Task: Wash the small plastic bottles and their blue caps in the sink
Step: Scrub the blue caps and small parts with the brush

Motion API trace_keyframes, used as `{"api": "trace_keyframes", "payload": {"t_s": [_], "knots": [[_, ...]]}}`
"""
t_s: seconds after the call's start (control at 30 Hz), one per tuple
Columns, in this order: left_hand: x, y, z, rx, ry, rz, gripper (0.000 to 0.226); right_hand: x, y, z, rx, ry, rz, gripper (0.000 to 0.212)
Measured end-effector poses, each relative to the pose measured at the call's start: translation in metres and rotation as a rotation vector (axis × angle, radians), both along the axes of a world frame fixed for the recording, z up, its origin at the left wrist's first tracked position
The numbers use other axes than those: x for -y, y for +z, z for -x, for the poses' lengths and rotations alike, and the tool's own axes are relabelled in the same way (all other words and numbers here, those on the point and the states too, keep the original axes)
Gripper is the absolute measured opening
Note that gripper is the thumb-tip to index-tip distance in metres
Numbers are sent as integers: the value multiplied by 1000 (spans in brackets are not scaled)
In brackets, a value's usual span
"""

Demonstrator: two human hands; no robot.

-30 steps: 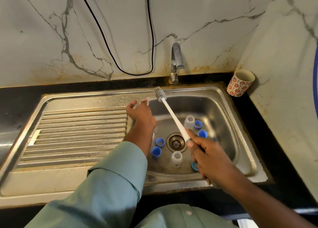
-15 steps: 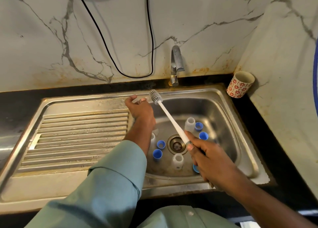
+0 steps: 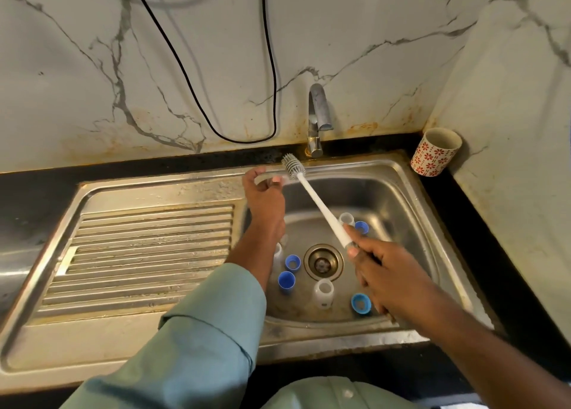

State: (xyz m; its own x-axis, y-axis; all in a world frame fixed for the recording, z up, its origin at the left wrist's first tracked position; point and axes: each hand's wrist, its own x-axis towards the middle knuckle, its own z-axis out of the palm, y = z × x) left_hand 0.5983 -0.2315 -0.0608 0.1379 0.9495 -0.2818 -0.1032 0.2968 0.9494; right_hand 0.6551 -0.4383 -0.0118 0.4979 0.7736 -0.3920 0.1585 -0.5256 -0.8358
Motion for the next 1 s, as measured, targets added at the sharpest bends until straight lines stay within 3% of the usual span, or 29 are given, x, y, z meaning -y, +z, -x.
{"api": "trace_keyframes", "payload": {"t_s": [0.13,0.27,0.37,0.5,0.6,0.8,1.0], "knots": [[-5,-5,5,-32,-235,-24,45,-4,-1,-3,-30,-8,11,38],[-14,-5,11,-3,-160,9,44,0,5,-4,-91,16,-10,37],[-13,-4,11,29,-263,-57,46,-6,3,-4,-86,-3,2,38],[-17,-6,13,18,-173,-91,47,2,5,-4,-79,29,0,37],[-11,-3,10,-32,-316,-179,50,-6,0,-2,-67,25,14,38],[-16,-2,11,56,-148,-122,53,13,10,-1,-80,9,-7,38],[-6,-3,11,11,-256,-132,59,0,4,-8,-64,0,28,38]]}}
